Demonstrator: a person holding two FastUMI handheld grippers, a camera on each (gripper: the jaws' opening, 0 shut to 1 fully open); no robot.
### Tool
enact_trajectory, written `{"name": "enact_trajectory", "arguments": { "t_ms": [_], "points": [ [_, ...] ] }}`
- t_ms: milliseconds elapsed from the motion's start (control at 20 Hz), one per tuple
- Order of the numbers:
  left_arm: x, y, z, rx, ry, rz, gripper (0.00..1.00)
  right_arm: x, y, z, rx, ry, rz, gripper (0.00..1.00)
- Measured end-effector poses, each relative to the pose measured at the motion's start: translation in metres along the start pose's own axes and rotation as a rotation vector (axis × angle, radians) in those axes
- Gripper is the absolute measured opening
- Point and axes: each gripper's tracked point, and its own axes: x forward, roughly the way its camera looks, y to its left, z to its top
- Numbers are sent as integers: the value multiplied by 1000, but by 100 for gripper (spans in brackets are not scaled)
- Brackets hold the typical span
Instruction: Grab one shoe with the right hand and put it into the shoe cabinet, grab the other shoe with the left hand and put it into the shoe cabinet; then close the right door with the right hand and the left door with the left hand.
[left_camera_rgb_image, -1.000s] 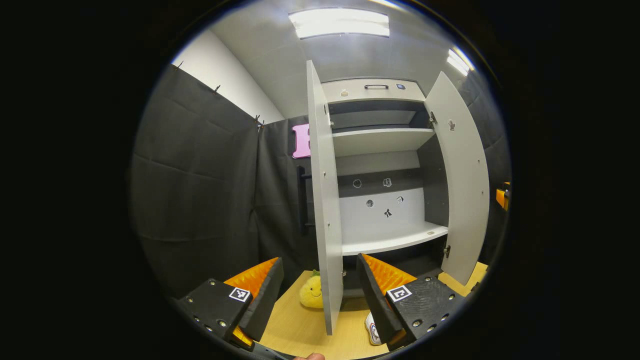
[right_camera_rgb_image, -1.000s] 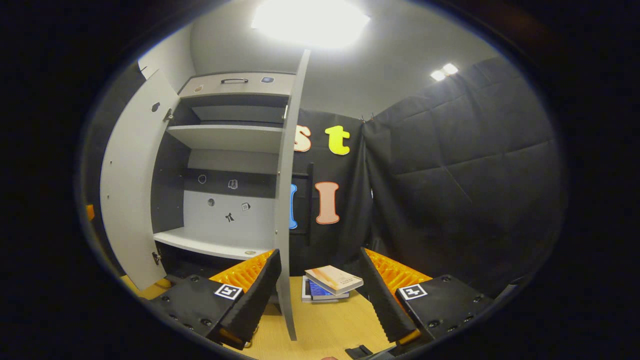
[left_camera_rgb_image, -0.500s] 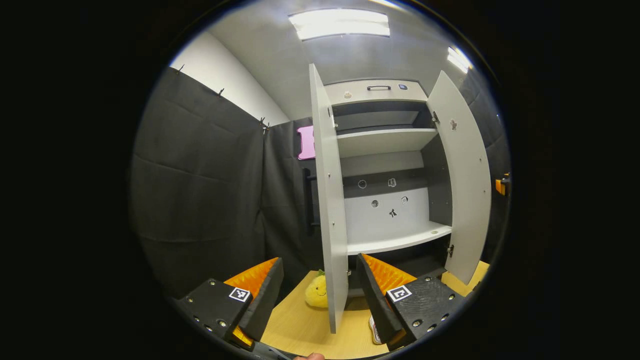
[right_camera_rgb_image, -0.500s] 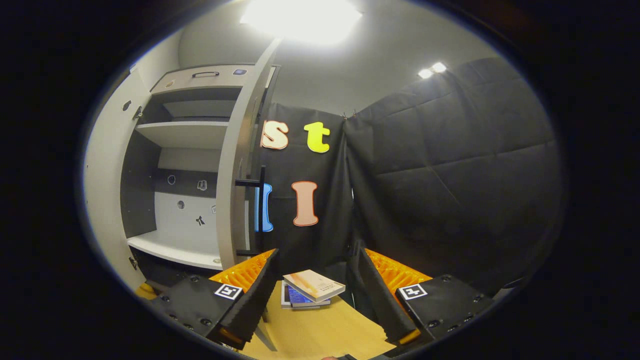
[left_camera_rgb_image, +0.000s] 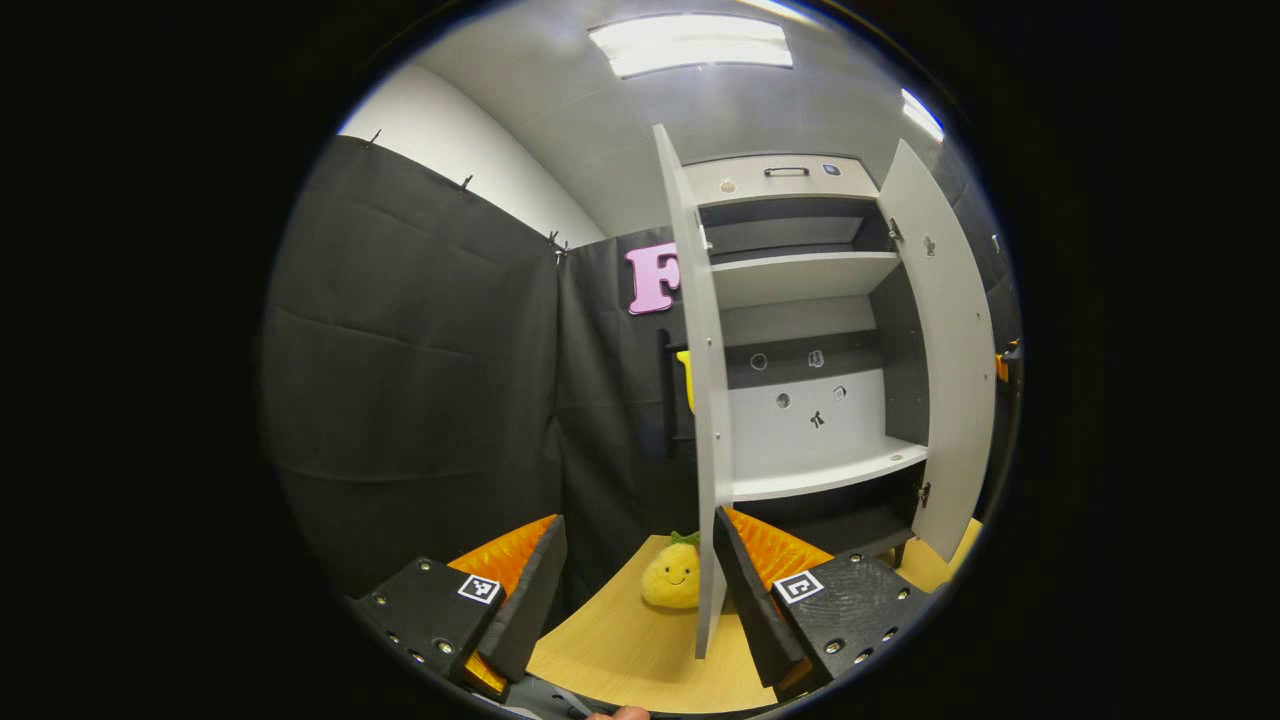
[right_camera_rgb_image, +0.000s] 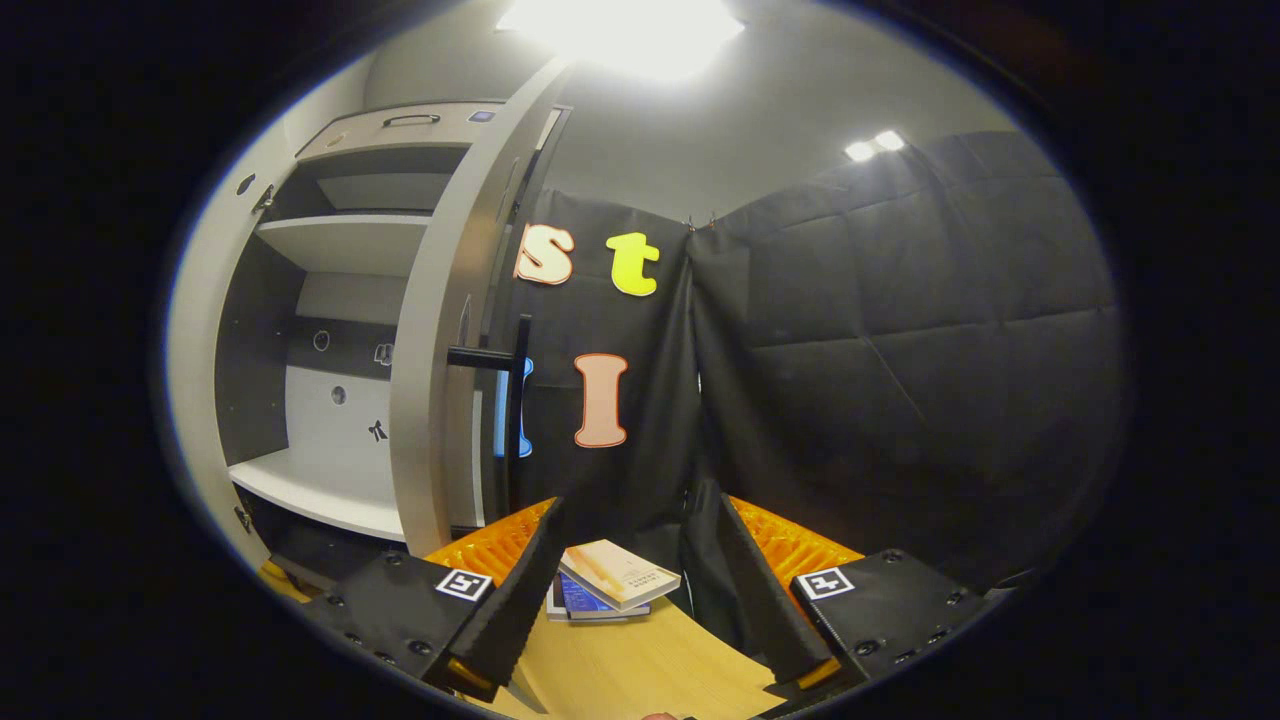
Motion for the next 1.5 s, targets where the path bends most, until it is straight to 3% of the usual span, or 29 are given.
{"name": "enact_trajectory", "arguments": {
  "t_ms": [550, 750, 950, 1250, 1500],
  "points": [
    [16, 19, -8, 3, 10, 1, 80, -15, 0, 11, 23, -47, -28, 95],
    [21, 22, -12, 6, 16, -9, 80, -65, 37, 35, 4, -180, 65, 92],
    [28, 30, -20, 5, 26, -24, 80, -109, 108, 31, 24, -229, 216, 92],
    [35, 57, -31, -12, 21, -68, 80, -130, 206, -54, 2, -38, 374, 97],
    [29, 88, -42, -42, 33, -83, 80, -135, 264, -171, -76, 230, 460, 97]
  ]
}}
